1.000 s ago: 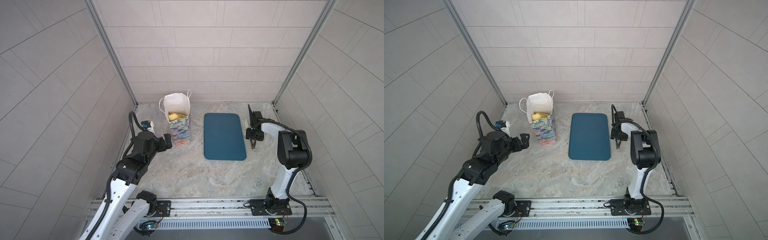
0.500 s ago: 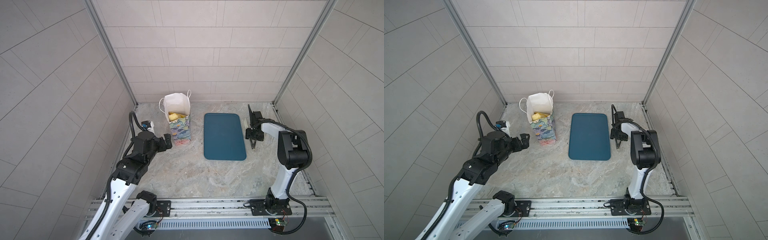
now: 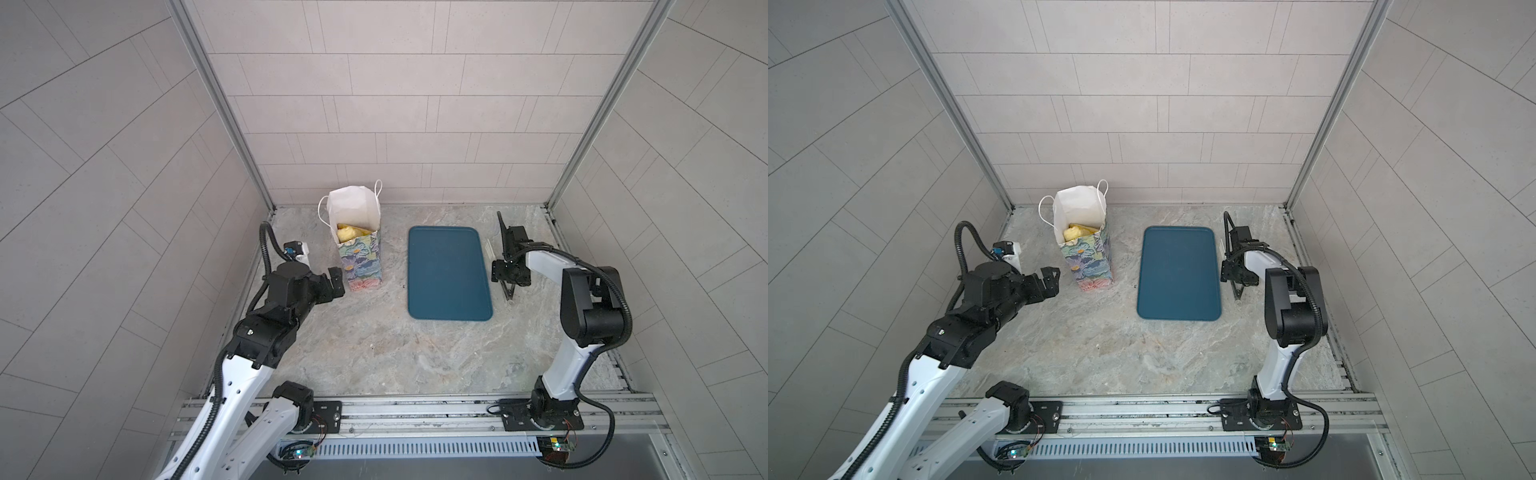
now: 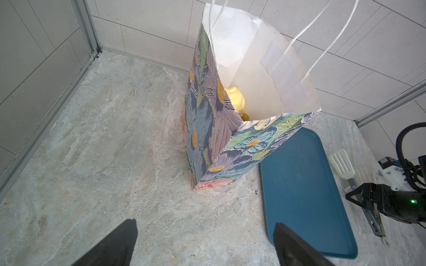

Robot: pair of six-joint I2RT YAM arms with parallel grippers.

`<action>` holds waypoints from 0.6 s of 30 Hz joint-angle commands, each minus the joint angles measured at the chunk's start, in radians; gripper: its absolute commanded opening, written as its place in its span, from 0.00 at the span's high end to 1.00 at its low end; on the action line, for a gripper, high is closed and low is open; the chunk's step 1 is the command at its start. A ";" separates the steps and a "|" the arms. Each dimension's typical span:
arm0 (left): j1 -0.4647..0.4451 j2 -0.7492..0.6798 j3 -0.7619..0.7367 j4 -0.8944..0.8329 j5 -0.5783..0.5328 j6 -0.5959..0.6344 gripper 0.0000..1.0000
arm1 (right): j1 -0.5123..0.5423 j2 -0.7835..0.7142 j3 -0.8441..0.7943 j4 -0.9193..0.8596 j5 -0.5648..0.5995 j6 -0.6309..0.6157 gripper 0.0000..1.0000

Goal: Place the fake bread into the paper bag

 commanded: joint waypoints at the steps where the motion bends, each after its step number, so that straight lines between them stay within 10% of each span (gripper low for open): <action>1: -0.006 0.001 0.000 0.008 -0.003 0.004 0.00 | -0.003 -0.057 -0.024 0.034 0.029 -0.004 0.24; 18: -0.005 0.005 -0.001 0.010 -0.008 0.012 0.00 | -0.004 -0.095 -0.088 0.123 0.039 0.026 0.16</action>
